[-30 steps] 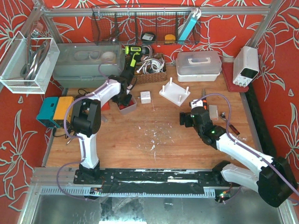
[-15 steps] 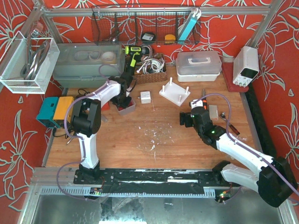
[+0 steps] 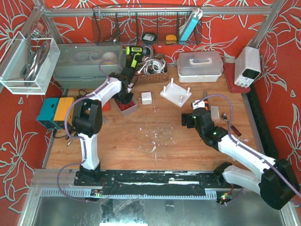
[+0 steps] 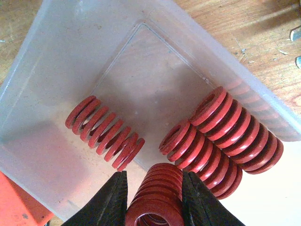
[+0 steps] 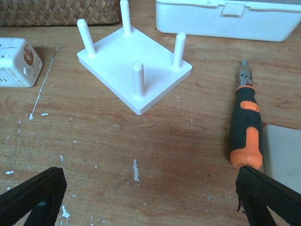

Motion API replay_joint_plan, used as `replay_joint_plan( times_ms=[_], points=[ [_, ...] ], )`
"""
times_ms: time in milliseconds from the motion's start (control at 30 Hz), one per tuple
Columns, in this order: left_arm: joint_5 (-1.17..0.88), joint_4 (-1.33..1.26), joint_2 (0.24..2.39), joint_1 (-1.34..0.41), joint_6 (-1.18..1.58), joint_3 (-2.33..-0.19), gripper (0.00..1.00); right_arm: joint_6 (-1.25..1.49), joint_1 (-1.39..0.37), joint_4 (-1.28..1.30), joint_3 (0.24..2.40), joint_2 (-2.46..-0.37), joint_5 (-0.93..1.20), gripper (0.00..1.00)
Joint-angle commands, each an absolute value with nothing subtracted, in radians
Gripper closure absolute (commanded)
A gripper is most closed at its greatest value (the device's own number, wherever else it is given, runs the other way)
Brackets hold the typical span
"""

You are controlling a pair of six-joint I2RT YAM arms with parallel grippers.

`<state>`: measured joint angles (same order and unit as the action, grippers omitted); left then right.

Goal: Install the large spring

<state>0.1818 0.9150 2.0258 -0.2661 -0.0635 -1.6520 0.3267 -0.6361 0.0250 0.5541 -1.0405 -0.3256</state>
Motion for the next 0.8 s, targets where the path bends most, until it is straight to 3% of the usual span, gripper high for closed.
replay_joint_plan(
  times_ms=[0, 600, 767],
  points=[
    [0.191, 0.908, 2.028, -0.262, -0.077, -1.666, 0.76, 0.321, -0.643, 0.04, 0.556, -1.012, -0.357, 0.01],
    [0.221, 0.879, 2.012, -0.261, -0.077, -1.646, 0.79, 0.321, -0.643, 0.047, 0.554, -0.99, -0.361, 0.01],
    [0.219, 0.901, 1.991, -0.261, -0.061, -1.638, 0.74, 0.321, -0.644, 0.043, 0.549, -0.985, -0.361, 0.01]
  ],
)
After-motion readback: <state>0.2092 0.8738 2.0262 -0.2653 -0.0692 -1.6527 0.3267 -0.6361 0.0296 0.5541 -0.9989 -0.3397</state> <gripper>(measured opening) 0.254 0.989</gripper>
